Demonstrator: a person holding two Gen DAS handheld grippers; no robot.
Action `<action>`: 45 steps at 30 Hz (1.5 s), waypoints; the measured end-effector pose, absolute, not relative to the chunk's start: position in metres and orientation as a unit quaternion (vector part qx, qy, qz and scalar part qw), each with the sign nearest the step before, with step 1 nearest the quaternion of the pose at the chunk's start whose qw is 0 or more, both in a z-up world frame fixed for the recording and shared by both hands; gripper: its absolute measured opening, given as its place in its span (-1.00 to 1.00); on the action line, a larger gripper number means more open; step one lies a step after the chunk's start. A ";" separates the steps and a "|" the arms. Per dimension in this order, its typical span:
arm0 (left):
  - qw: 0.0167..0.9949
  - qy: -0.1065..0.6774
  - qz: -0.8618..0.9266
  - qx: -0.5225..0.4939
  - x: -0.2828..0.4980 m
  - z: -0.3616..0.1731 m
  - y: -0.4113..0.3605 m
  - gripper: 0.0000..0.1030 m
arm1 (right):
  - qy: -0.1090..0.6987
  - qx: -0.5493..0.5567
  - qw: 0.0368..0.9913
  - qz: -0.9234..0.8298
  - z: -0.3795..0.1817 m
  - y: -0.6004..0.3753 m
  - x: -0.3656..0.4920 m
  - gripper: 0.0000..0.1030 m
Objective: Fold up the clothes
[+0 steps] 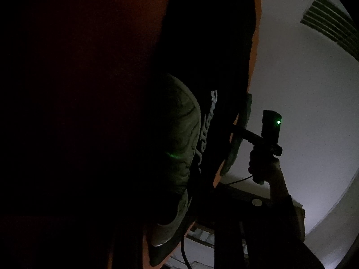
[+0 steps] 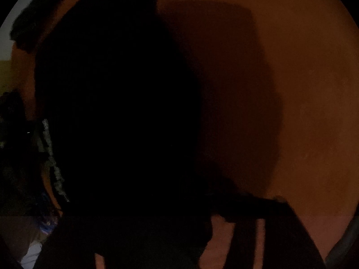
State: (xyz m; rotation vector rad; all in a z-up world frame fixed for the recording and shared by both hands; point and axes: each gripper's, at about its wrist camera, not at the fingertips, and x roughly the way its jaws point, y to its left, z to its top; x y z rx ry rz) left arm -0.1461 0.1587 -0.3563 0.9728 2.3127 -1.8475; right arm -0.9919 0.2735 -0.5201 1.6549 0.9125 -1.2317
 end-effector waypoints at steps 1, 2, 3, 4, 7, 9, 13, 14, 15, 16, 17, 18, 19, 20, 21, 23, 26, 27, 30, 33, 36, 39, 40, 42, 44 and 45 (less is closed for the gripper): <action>0.007 0.738 -0.597 0.315 -0.157 -0.353 0.167 -0.53 | 0.365 0.665 0.428 -0.491 -0.522 0.274 -0.992 0.15; 0.000 0.733 -0.601 0.317 -0.169 -0.350 0.175 -0.51 | 0.365 0.664 0.430 -0.491 -0.522 0.274 -0.993 0.18; -0.004 0.731 -0.604 0.317 -0.169 -0.348 0.178 -0.50 | 0.364 0.664 0.431 -0.491 -0.524 0.274 -0.993 0.19; -0.008 0.729 -0.607 0.316 -0.169 -0.346 0.181 -0.50 | 0.361 0.666 0.430 -0.491 -0.526 0.274 -0.995 0.19; -0.010 0.728 -0.613 0.308 -0.160 -0.342 0.185 -0.51 | 0.353 0.668 0.431 -0.494 -0.532 0.275 -0.999 0.20; -0.007 0.728 -0.615 0.302 -0.151 -0.342 0.185 -0.66 | 0.350 0.668 0.433 -0.494 -0.533 0.277 -1.001 0.19; 0.008 0.721 -0.626 0.295 -0.144 -0.335 0.194 -0.85 | 0.354 0.658 0.450 -0.489 -0.522 0.280 -1.004 -0.79; 0.008 0.718 -0.633 0.290 -0.139 -0.331 0.195 -0.86 | 0.357 0.653 0.456 -0.488 -0.518 0.280 -1.002 -0.83; 0.009 0.714 -0.638 0.287 -0.139 -0.327 0.196 -0.86 | 0.358 0.649 0.459 -0.490 -0.515 0.282 -1.002 -0.85; 0.010 0.709 -0.645 0.286 -0.138 -0.322 0.199 -0.87 | 0.359 0.645 0.462 -0.493 -0.512 0.283 -1.002 -0.87; 0.008 0.704 -0.651 0.283 -0.137 -0.317 0.201 -0.87 | 0.359 0.641 0.464 -0.495 -0.509 0.284 -1.002 -0.87; 0.008 0.701 -0.655 0.284 -0.137 -0.313 0.202 -0.87 | 0.352 0.642 0.466 -0.497 -0.506 0.286 -1.004 -0.88; 0.006 0.698 -0.657 0.284 -0.136 -0.310 0.204 -0.88 | 0.343 0.644 0.468 -0.499 -0.504 0.289 -1.006 -0.88; 0.004 0.696 -0.660 0.283 -0.136 -0.307 0.205 -0.88 | 0.335 0.646 0.469 -0.501 -0.502 0.291 -1.008 -0.88; 0.001 0.693 -0.663 0.283 -0.132 -0.306 0.205 -0.88 | 0.329 0.647 0.470 -0.502 -0.501 0.292 -1.009 -0.88; -0.006 0.688 -0.669 0.282 -0.133 -0.309 0.211 -0.88 | 0.313 0.652 0.469 -0.506 -0.499 0.296 -1.015 -0.88; -0.005 0.695 -0.660 0.286 -0.138 -0.320 0.222 -0.88 | 0.301 0.668 0.456 -0.505 -0.505 0.299 -1.023 -0.84; -0.006 0.699 -0.655 0.287 -0.137 -0.326 0.225 -0.87 | 0.299 0.673 0.451 -0.504 -0.507 0.299 -1.025 -0.81; -0.006 0.706 -0.646 0.290 -0.140 -0.338 0.226 -0.86 | 0.307 0.680 0.447 -0.494 -0.515 0.296 -1.026 -0.45; -0.010 0.715 -0.638 0.286 -0.150 -0.338 0.215 -0.85 | 0.313 0.688 0.454 -0.472 -0.525 0.290 -1.025 -0.19; -0.019 0.717 -0.636 0.286 -0.152 -0.322 0.223 -0.85 | 0.321 0.690 0.456 -0.461 -0.533 0.286 -1.028 -0.14; -0.014 0.709 -0.648 0.277 -0.153 -0.310 0.229 -0.86 | 0.329 0.685 0.463 -0.457 -0.532 0.285 -1.033 -0.66; -0.010 0.704 -0.654 0.277 -0.141 -0.309 0.224 -0.87 | 0.325 0.682 0.469 -0.457 -0.528 0.286 -1.036 -0.89; -0.001 0.692 -0.669 0.272 -0.137 -0.295 0.228 -0.87 | 0.329 0.664 0.482 -0.467 -0.516 0.289 -1.037 -0.89; -0.003 0.680 -0.682 0.269 -0.138 -0.278 0.230 -0.88 | 0.322 0.656 0.488 -0.477 -0.506 0.294 -1.038 -0.89; -0.007 0.673 -0.689 0.267 -0.138 -0.268 0.230 -0.88 | 0.312 0.655 0.489 -0.484 -0.501 0.297 -1.041 -0.89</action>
